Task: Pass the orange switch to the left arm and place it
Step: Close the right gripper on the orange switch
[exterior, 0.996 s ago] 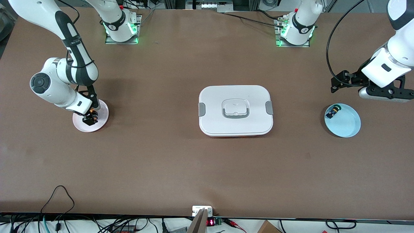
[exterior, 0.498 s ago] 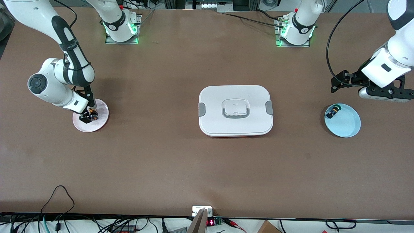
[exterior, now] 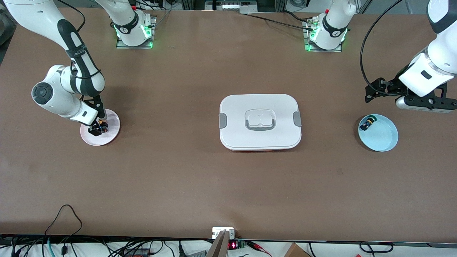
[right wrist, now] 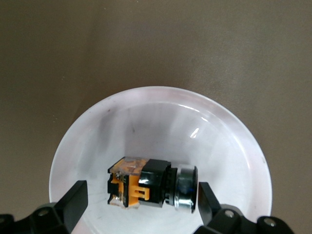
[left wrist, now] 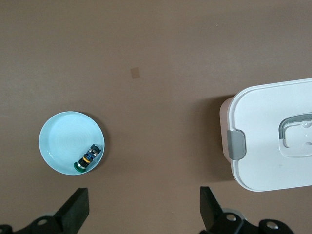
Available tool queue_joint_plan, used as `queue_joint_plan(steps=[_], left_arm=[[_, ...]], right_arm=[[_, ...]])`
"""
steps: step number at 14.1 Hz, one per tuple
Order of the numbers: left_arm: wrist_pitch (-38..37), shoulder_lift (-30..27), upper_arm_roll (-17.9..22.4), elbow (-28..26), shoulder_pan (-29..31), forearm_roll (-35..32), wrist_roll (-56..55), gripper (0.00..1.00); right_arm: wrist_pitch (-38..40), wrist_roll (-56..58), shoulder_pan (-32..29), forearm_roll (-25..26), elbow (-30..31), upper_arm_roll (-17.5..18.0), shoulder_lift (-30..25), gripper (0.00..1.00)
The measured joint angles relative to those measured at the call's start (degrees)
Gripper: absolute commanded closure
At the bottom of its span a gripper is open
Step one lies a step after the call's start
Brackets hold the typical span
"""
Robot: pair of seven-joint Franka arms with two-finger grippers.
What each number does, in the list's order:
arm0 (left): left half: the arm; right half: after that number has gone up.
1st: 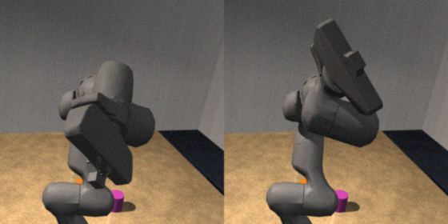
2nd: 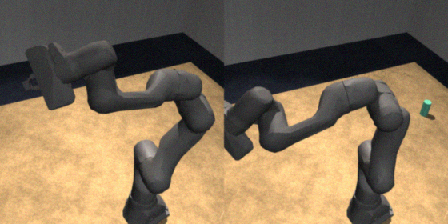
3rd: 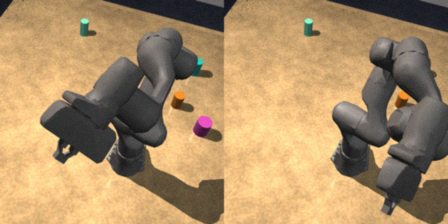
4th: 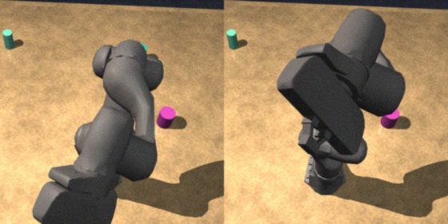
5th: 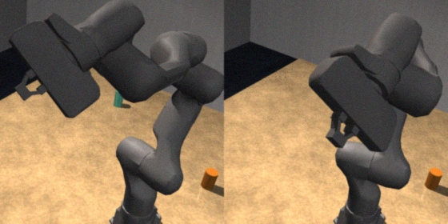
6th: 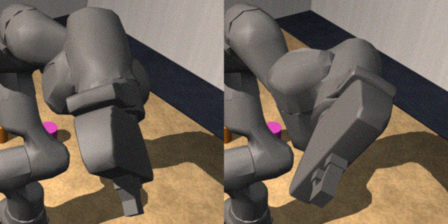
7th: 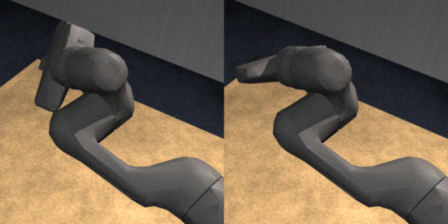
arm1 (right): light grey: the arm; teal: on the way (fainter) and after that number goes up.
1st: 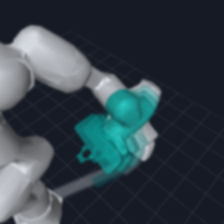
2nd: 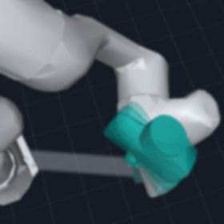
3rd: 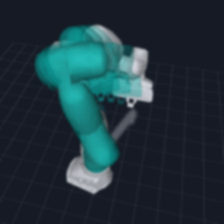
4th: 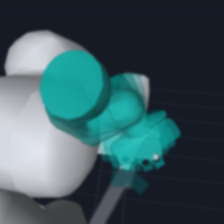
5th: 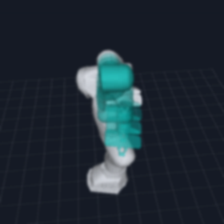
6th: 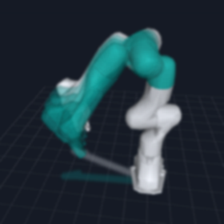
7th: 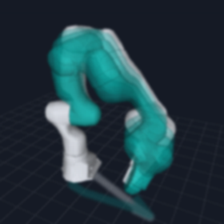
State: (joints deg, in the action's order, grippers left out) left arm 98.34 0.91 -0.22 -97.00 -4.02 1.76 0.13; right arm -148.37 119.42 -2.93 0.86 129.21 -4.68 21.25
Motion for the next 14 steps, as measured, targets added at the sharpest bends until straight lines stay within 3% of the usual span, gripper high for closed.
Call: queue_joint_plan(steps=[9,12,14], left_arm=[[0.0,0.1,0.0,0.0,0.0,0.0,0.0,0.00],[0.0,0.1,0.0,0.0,0.0,0.0,0.0,0.00],[0.0,0.1,0.0,0.0,0.0,0.0,0.0,0.00]], right_arm=[[-1.7,0.0,0.0,0.0,0.1,0.6,1.6,0.01],[-1.9,0.0,0.0,0.0,0.1,0.7,1.6,0.17],[-2.0,0.1,0.0,0.0,0.1,0.8,1.6,0.43]])
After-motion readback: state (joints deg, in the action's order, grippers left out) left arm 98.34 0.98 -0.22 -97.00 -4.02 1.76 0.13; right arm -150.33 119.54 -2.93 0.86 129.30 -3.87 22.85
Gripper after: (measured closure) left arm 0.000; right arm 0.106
